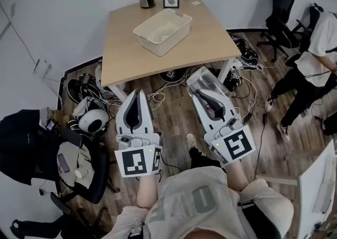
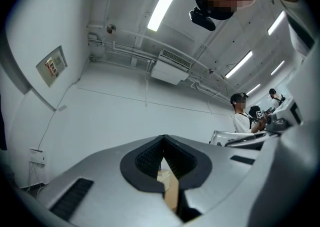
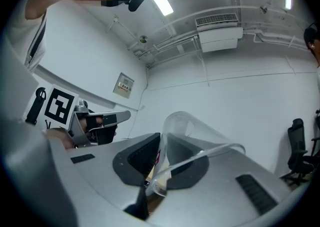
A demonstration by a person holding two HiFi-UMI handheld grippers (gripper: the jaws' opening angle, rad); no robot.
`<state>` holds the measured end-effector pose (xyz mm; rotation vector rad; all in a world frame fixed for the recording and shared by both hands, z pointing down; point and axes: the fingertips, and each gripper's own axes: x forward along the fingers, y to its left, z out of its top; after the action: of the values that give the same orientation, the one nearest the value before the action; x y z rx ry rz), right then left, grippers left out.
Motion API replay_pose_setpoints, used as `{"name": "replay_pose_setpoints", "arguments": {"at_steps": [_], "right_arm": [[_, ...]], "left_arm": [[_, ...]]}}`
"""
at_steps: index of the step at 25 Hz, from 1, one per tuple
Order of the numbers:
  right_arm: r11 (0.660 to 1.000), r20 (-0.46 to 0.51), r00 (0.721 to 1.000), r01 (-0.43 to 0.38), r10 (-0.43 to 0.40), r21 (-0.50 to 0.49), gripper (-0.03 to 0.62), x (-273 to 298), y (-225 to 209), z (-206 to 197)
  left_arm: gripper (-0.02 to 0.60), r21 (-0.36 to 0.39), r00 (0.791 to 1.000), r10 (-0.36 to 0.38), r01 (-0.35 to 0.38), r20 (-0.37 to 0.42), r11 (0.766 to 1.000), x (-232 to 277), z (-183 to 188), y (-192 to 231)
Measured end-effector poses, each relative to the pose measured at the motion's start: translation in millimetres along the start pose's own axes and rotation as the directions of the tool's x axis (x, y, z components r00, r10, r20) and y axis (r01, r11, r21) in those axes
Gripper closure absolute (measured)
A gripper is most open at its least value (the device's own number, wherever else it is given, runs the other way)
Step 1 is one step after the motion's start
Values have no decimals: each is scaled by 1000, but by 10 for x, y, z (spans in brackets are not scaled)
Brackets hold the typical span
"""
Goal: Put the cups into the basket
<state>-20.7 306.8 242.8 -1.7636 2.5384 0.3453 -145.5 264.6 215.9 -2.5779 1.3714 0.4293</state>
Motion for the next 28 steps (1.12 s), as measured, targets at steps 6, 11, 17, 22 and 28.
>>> {"name": "replay_pose_setpoints", "arguments": {"at_steps": [6, 11, 17, 22, 28], "right_arm": [[1000, -13, 1000, -20, 20, 2, 569, 520, -592, -143], [999, -24, 999, -33, 33, 3, 570, 869, -1037, -274], [999, -31, 998, -50, 50, -5, 570, 1131, -1481, -413], [999, -30, 998, -55, 55, 4, 570, 1292, -1782, -494], [999, -39, 998, -49, 50, 17, 569, 1317, -2040, -575]], "left_arm": [[577, 7, 1000, 24, -24, 14, 1000, 773, -191, 78], [577, 2, 999, 42, -42, 21, 999, 1310, -344, 135], [577, 18, 998, 56, -56, 13, 998, 1814, -518, 117], [577, 26, 998, 58, -58, 8, 998, 2177, -624, 85], [577, 34, 999, 46, -45, -10, 998, 2414, -719, -42]]}}
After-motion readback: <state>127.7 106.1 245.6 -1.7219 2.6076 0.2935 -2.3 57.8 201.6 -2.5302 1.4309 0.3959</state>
